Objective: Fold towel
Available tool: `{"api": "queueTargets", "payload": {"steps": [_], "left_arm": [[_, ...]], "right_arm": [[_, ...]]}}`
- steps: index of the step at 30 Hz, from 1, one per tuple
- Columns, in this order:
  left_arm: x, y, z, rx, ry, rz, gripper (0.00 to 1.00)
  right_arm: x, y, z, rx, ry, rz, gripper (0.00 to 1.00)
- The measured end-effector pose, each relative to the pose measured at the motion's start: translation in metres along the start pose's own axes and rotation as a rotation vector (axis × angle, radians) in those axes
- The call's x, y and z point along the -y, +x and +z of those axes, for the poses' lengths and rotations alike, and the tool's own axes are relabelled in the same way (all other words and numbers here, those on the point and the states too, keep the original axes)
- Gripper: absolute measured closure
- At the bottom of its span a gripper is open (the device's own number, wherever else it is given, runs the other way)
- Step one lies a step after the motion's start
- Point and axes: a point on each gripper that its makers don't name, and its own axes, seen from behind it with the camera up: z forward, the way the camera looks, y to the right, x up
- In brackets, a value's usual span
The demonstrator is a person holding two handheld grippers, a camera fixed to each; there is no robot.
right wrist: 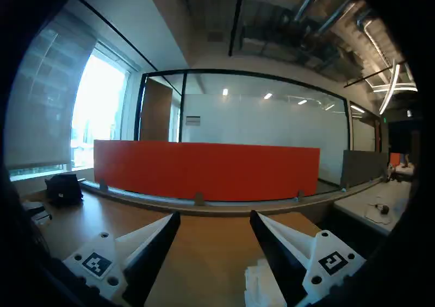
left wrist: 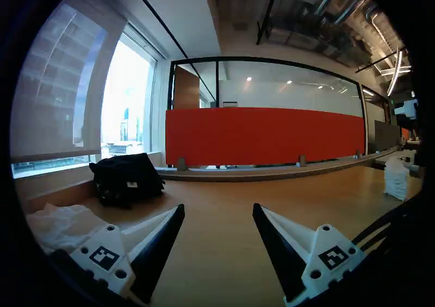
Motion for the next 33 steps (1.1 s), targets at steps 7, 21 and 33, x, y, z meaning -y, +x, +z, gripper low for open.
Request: {"api": "queueTargets", "payload": {"steps": [7, 21, 33], "left_arm": [[0.000, 0.000, 0.000, 0.000, 0.000, 0.000, 0.07], [0.000, -0.001, 0.000, 0.000, 0.000, 0.000, 0.07], [0.000, -0.001, 0.000, -0.001, 0.000, -0.001, 0.07]], "right_arm": [[-0.003, -0.040, -0.004, 0.001, 0.005, -0.021, 0.01], [-0.017, -0.104, -0.005, 0.003, -0.007, 0.053, 0.01], [-0.018, -0.136, -0.002, 0.026, -0.028, 0.087, 0.01]]}}
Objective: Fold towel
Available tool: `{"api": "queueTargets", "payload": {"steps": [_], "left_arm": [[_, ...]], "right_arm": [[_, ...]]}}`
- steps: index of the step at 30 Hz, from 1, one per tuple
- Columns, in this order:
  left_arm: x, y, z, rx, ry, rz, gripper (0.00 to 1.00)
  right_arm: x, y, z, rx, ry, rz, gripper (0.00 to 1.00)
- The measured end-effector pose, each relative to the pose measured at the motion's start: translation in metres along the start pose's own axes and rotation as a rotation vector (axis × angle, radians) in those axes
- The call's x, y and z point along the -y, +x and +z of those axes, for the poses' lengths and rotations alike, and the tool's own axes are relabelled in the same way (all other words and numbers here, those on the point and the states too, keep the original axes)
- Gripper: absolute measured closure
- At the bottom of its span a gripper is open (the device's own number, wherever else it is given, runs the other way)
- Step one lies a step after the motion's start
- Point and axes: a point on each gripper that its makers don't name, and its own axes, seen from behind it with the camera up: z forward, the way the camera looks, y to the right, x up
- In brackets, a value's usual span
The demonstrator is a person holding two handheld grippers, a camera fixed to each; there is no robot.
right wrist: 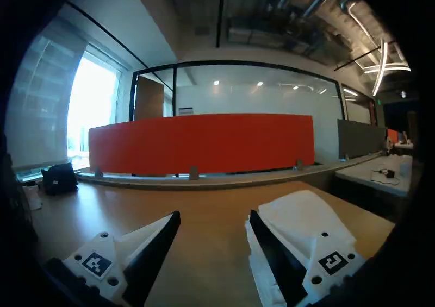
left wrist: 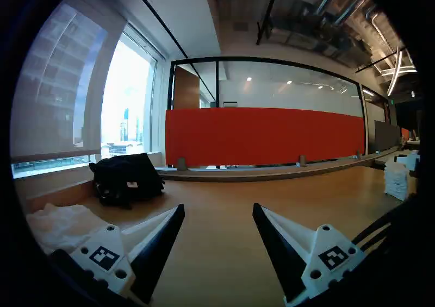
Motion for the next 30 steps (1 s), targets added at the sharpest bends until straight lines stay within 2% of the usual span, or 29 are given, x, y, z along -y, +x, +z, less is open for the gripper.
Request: {"api": "queueTargets", "payload": {"steps": [11, 20, 30], "left_arm": [[-0.001, 0.000, 0.000, 0.000, 0.000, 0.000, 0.07], [0.000, 0.000, 0.001, 0.000, 0.000, 0.000, 0.07], [0.000, 0.000, 0.000, 0.000, 0.000, 0.000, 0.07]], "right_arm": [[0.005, -0.012, -0.003, 0.002, 0.008, -0.034, 0.00], [0.007, -0.015, -0.003, 0.003, 0.006, -0.020, 0.01], [0.011, -0.012, -0.007, -0.015, 0.010, -0.040, 0.00]]}}
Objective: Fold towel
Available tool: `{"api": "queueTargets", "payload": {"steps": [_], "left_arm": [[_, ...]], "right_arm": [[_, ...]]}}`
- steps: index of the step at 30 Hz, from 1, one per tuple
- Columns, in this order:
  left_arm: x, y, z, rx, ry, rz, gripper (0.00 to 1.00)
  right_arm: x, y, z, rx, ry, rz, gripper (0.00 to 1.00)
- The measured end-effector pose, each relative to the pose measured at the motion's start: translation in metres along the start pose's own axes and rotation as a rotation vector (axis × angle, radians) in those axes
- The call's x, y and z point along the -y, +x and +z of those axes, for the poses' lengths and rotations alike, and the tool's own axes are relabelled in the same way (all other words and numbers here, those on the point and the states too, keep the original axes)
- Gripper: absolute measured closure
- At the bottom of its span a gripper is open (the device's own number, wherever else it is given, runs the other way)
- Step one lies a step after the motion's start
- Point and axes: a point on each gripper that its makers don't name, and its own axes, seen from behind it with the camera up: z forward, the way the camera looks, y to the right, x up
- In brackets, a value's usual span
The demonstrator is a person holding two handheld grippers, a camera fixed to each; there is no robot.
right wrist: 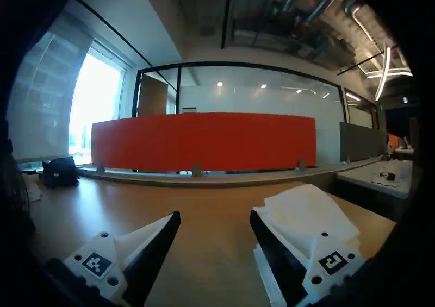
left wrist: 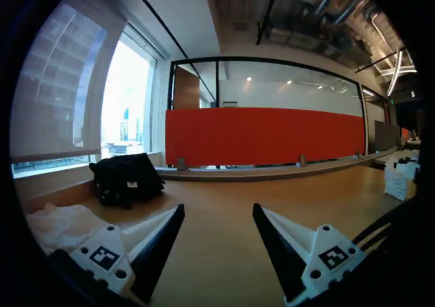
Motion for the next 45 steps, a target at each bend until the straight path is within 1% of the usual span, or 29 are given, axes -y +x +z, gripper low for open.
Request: {"api": "queueTargets", "payload": {"steps": [11, 45], "left_arm": [[0.0003, 0.0000, -0.0005, 0.000, 0.000, 0.000, 0.07], [0.0006, -0.0003, -0.0004, 0.000, 0.000, 0.000, 0.07]], "right_arm": [[0.0029, 0.0029, -0.0019, -0.005, 0.004, -0.005, 0.01], [0.0017, 0.0020, -0.0012, -0.005, 0.004, -0.005, 0.01]]}}
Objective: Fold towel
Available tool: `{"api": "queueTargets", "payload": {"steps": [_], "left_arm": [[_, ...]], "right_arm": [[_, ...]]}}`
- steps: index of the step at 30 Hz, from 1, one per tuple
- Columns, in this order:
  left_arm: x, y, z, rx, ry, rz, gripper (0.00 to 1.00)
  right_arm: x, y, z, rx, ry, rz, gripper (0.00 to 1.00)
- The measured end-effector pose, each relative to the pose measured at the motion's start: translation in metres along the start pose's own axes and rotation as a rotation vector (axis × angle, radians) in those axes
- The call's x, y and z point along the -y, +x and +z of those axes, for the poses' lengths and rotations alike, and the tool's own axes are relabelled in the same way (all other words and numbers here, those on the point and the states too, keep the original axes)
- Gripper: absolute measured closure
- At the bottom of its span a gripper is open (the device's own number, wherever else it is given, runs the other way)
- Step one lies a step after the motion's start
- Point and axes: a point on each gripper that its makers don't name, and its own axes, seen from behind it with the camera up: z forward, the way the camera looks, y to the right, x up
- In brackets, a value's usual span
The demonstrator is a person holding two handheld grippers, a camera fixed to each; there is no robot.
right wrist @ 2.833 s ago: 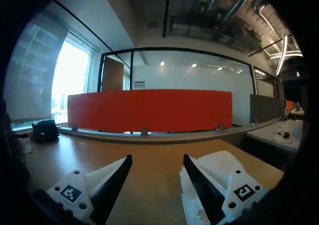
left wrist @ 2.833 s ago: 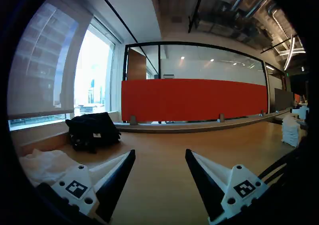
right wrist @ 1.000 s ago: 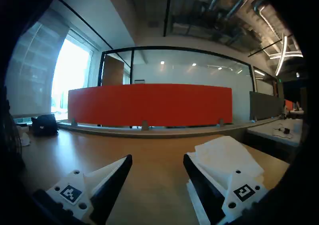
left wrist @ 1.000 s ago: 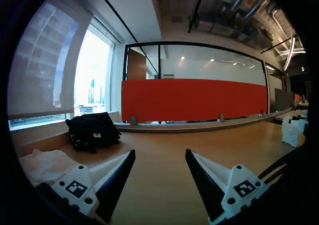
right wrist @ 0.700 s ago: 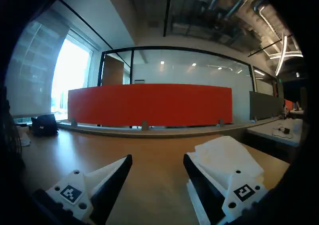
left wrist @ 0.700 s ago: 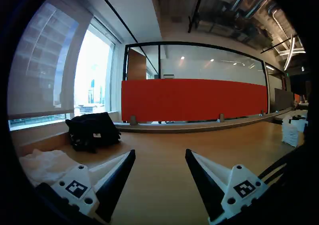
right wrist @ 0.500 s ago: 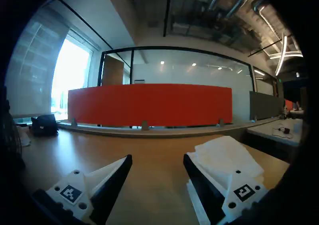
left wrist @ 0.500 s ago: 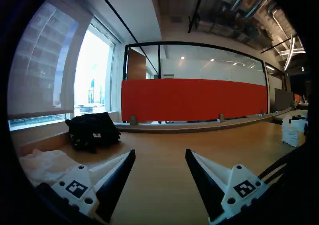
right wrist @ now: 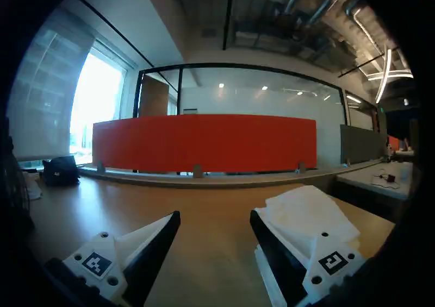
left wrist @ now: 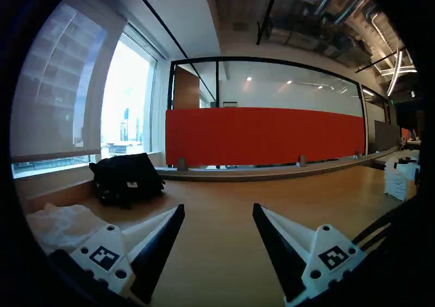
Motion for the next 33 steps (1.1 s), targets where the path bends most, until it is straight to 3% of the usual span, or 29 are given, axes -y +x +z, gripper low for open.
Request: {"api": "queueTargets", "payload": {"steps": [33], "left_arm": [[0.0007, 0.0043, -0.0016, 0.001, 0.000, -0.001, 0.07]], "right_arm": [[0.0006, 0.0001, -0.0001, 0.000, 0.000, 0.000, 0.00]]}}
